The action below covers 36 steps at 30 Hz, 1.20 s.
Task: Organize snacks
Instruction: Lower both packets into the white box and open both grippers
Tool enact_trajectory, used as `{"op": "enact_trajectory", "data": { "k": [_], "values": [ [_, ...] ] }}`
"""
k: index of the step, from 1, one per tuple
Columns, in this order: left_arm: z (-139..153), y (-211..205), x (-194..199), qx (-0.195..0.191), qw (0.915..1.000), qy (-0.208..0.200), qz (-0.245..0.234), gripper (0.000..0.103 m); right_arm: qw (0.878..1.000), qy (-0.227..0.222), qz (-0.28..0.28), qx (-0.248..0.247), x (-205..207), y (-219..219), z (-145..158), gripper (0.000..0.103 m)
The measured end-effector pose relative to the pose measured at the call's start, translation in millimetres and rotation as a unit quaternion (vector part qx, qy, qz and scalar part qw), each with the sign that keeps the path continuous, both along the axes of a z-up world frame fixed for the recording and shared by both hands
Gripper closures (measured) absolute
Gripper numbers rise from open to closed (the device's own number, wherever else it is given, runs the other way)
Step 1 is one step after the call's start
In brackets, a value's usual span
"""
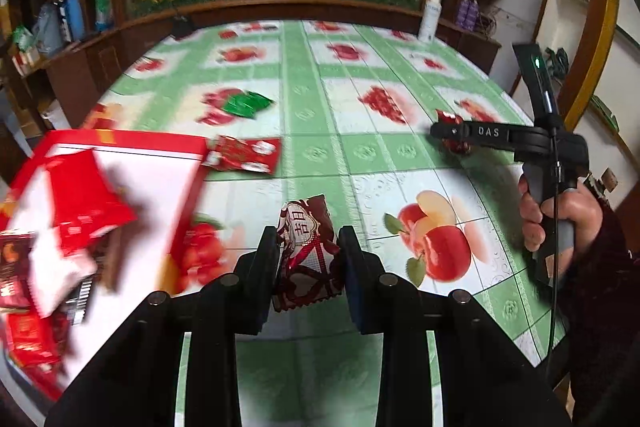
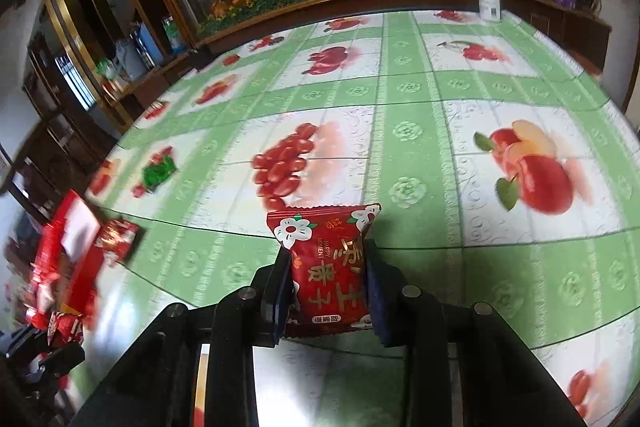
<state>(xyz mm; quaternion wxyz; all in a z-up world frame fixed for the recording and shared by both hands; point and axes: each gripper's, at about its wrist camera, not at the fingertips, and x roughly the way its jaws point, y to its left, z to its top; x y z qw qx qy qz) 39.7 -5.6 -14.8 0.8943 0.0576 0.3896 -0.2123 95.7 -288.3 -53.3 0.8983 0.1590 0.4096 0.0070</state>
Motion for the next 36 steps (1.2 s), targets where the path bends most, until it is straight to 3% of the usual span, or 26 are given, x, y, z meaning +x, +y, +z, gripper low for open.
{"op": "enact_trajectory", "data": {
  "k": [8,14,21,25,26,29,32,36],
  "values": [
    [16,79,-2,-0.007,0.9965,-0.033,0.077,0.075,0.994,-0.075,0.063,0.039,-6,52,22,0.070],
    [12,128,7,-0.018,0.9910,-0.036,0.128,0.075,0.982,-0.113,0.137,0.067,6,141,33,0.070],
    [4,158,15,-0.019,0.9861,-0.035,0.161,0.075,0.959,-0.132,0.236,0.089,22,249,40,0.070],
    [4,172,15,-0.013,0.9815,-0.048,0.185,0.066,0.942,-0.137,0.290,0.100,24,296,44,0.067],
    [4,174,16,-0.009,0.9802,-0.052,0.191,0.054,0.939,-0.139,0.295,0.106,24,301,46,0.061],
    [5,178,15,-0.001,0.9773,-0.067,0.201,0.049,0.939,-0.161,0.279,0.118,30,297,53,0.036],
    [5,178,14,-0.006,0.9772,-0.071,0.200,0.047,0.952,-0.178,0.228,0.105,41,273,56,0.036],
    [2,172,14,-0.010,0.9798,-0.067,0.188,0.046,0.979,-0.149,0.086,0.111,80,199,41,0.035]
  ]
}}
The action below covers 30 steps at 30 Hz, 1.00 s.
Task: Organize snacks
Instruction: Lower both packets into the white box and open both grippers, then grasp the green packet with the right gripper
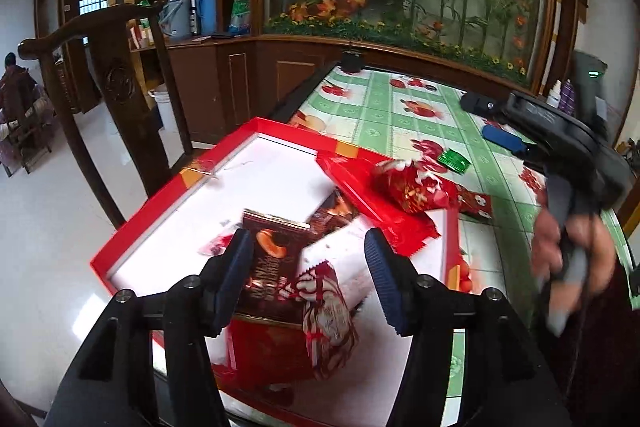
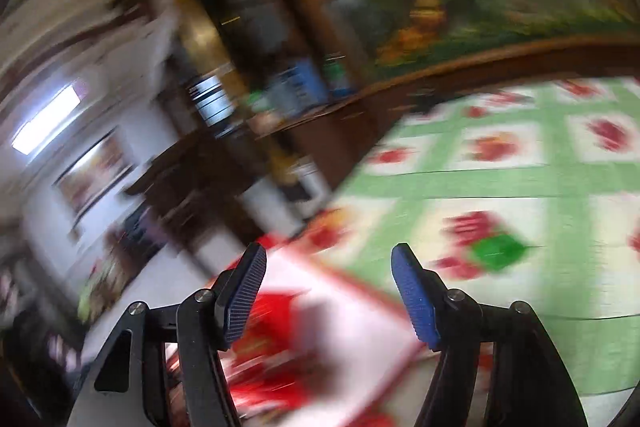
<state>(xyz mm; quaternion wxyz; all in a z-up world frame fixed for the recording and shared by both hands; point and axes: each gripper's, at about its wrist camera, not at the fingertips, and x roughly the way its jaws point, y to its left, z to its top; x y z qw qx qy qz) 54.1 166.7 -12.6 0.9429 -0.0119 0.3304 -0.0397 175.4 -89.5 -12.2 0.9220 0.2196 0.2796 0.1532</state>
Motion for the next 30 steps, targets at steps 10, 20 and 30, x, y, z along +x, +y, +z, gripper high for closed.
{"op": "enact_trajectory", "data": {
  "k": [10,20,30],
  "values": [
    [-5,-34,-4,0.007,0.9989,0.020,-0.041,0.046,0.994,0.089,-0.056,-0.044,74,-44,-36,0.050],
    [-8,-50,-4,0.015,0.9975,0.044,-0.053,0.046,0.981,0.135,0.004,-0.137,97,2,-58,0.063],
    [-8,-58,-10,0.013,0.9963,0.060,-0.061,0.038,0.940,0.126,0.064,-0.311,52,27,-58,0.069]
  ]
}}
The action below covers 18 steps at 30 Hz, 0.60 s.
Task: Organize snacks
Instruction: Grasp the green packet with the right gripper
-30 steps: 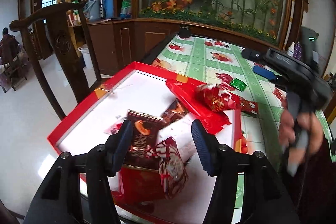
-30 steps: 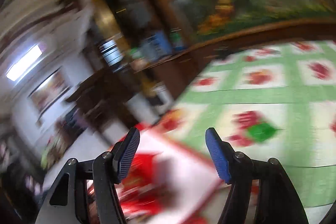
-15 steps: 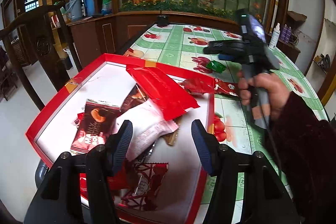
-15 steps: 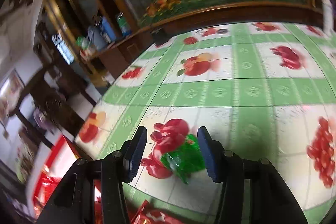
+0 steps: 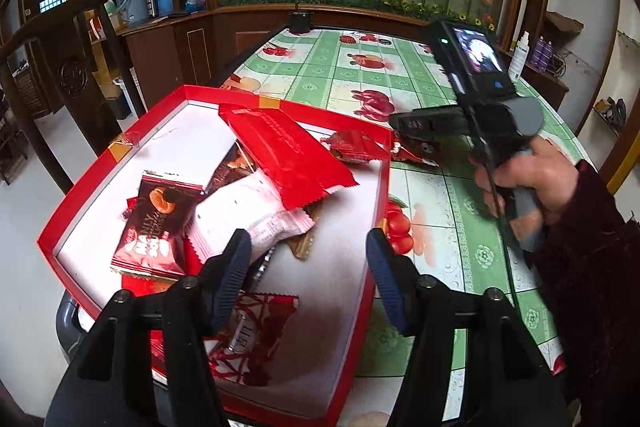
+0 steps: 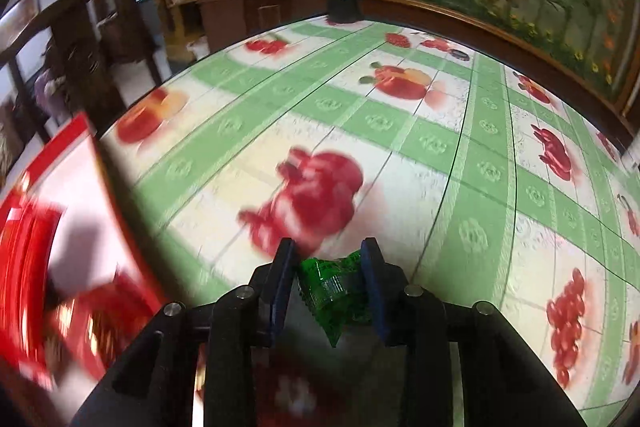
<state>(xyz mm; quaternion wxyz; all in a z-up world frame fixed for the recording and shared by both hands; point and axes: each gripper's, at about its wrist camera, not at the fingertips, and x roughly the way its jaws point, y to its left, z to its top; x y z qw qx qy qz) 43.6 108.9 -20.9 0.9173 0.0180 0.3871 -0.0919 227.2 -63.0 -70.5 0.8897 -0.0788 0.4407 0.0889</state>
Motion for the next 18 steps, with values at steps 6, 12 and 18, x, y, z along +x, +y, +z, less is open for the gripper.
{"op": "enact_trajectory", "data": {
  "k": [6,12,18],
  "values": [
    [3,-22,-9,0.010,0.9996,-0.003,-0.025,0.037,0.999,0.005,0.053,-0.003,-50,-21,2,0.068],
    [1,-53,-19,0.035,0.9976,-0.004,-0.060,0.037,0.986,0.034,0.156,0.038,-119,-60,8,0.066],
    [1,-92,3,0.023,0.9968,0.019,-0.074,0.037,0.991,-0.008,0.088,0.098,-141,-135,34,0.061]
  ]
}}
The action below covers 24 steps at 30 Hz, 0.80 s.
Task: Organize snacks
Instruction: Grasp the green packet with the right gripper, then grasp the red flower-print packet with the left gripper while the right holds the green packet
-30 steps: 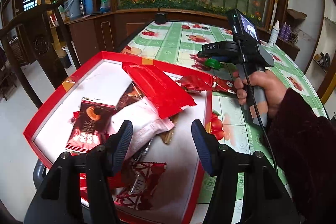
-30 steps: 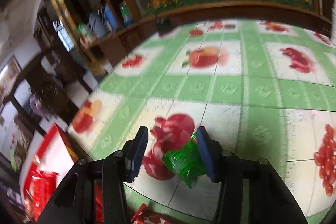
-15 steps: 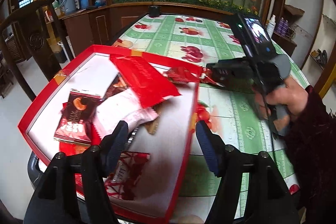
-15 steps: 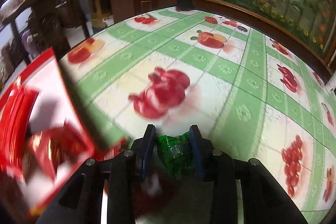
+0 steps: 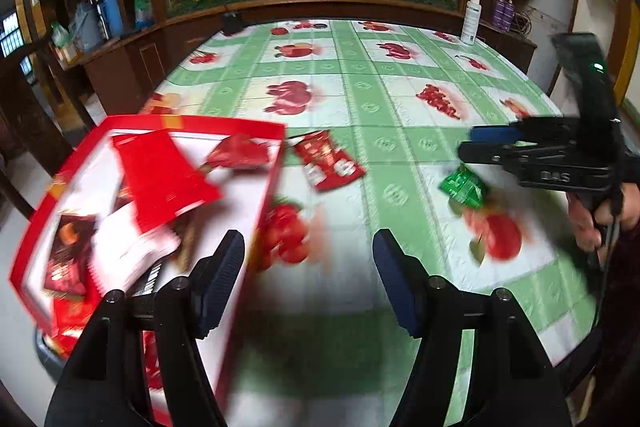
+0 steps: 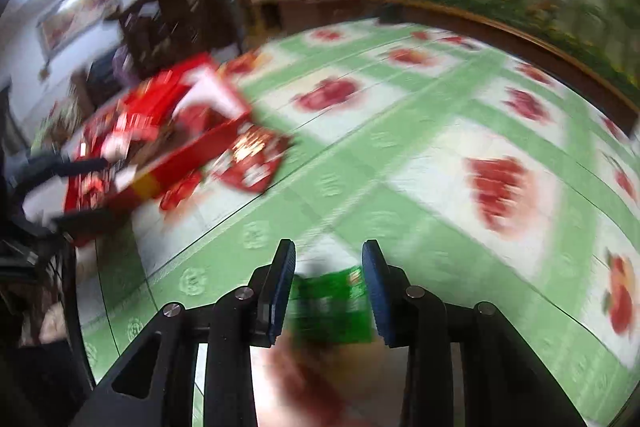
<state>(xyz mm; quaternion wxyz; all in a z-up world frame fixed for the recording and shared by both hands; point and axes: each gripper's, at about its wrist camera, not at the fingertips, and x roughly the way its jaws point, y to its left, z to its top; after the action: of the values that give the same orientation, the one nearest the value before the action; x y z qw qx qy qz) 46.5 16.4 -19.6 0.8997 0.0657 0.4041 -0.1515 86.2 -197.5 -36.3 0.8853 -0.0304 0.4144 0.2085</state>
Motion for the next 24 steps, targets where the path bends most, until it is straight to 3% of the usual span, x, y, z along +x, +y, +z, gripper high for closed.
{"op": "enact_trajectory", "data": {
  "k": [2,12,18,24],
  "values": [
    [-2,-9,12,-0.013,0.9997,0.021,0.006,0.037,0.999,0.010,-0.027,0.017,2,-17,3,0.055],
    [-21,-31,63,-0.068,0.9909,0.103,0.055,0.037,0.997,0.052,-0.063,0.004,9,-26,-3,0.051],
    [-35,-38,87,-0.061,0.9868,0.124,0.084,0.037,0.994,0.057,-0.083,0.030,7,-39,4,0.048],
    [-39,-52,108,-0.038,0.9889,0.122,0.077,0.037,0.988,0.110,-0.093,0.058,11,-47,-1,0.046]
  ]
}}
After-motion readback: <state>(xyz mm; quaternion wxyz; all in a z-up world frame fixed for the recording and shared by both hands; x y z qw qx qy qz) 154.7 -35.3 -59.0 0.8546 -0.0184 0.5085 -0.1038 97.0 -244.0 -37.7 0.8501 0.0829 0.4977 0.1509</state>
